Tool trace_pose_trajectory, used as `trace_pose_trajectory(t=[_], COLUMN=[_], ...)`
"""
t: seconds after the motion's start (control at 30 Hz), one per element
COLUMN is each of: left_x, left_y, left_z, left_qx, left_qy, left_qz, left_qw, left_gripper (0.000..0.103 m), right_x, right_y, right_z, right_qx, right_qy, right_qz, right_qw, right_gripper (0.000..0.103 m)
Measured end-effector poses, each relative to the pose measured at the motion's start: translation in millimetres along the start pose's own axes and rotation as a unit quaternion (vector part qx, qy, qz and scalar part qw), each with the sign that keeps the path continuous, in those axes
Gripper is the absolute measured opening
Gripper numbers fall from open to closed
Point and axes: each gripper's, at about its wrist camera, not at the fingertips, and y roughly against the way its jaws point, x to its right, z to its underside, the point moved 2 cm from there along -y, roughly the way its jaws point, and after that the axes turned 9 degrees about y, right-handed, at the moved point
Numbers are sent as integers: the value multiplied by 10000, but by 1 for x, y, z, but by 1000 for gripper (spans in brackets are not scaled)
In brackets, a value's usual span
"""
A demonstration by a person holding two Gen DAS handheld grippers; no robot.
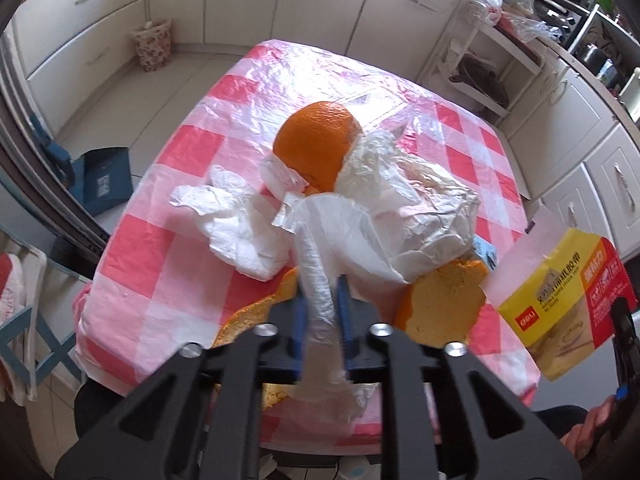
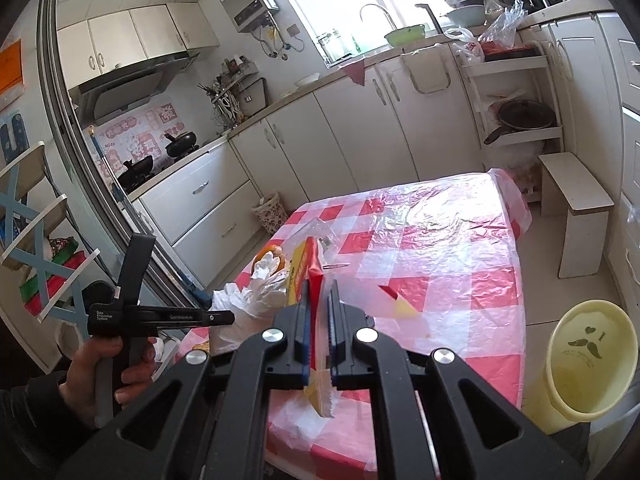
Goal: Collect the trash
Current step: 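Carry the box and plastic bag with both tools over the yellow bin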
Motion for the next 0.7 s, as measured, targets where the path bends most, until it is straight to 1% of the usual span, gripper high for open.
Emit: trace_pose_trajectory(t=[0.03, 0.07, 0.17, 0.27, 0.4, 0.47, 0.57, 0.63, 0.7], left_x=[1, 2, 4, 3, 4, 13, 41, 61, 89], left_y=[5, 11, 29, 45, 76, 91, 118, 130, 136], left_z=[0, 1, 0, -1, -3, -5, -8, -9, -8], left_qx=[78, 134, 259, 304, 449, 542, 737, 815, 808], left_qy=[-32, -75, -135, -74, 20, -47, -249, -376, -535], left_qz=[59, 118, 303, 552, 878, 1029, 1373, 1599, 1862], left_qw=[9999, 9998, 9991, 9980, 9951, 9932, 9875, 9830, 9777], left_gripper=[4, 3, 3, 2, 2, 2, 2, 2, 2], right_x=[1, 2, 6, 11, 22, 29, 48, 66, 85], right_y=[1, 3, 7, 12, 28, 44, 70, 87, 100], right_z=[-1, -1, -1, -2, -6, -13, -23, -27, -30], right_qx=[23, 49, 127, 192, 367, 516, 678, 683, 578], right_qy=[-25, -50, -127, -234, -368, -399, -433, -457, -468], right_qz=[6, 16, 58, 120, 324, 493, 815, 1098, 1397], right_qw=[10000, 10000, 9998, 9995, 9981, 9966, 9934, 9905, 9874], right_gripper=[8, 8, 8, 8, 8, 8, 8, 8, 8])
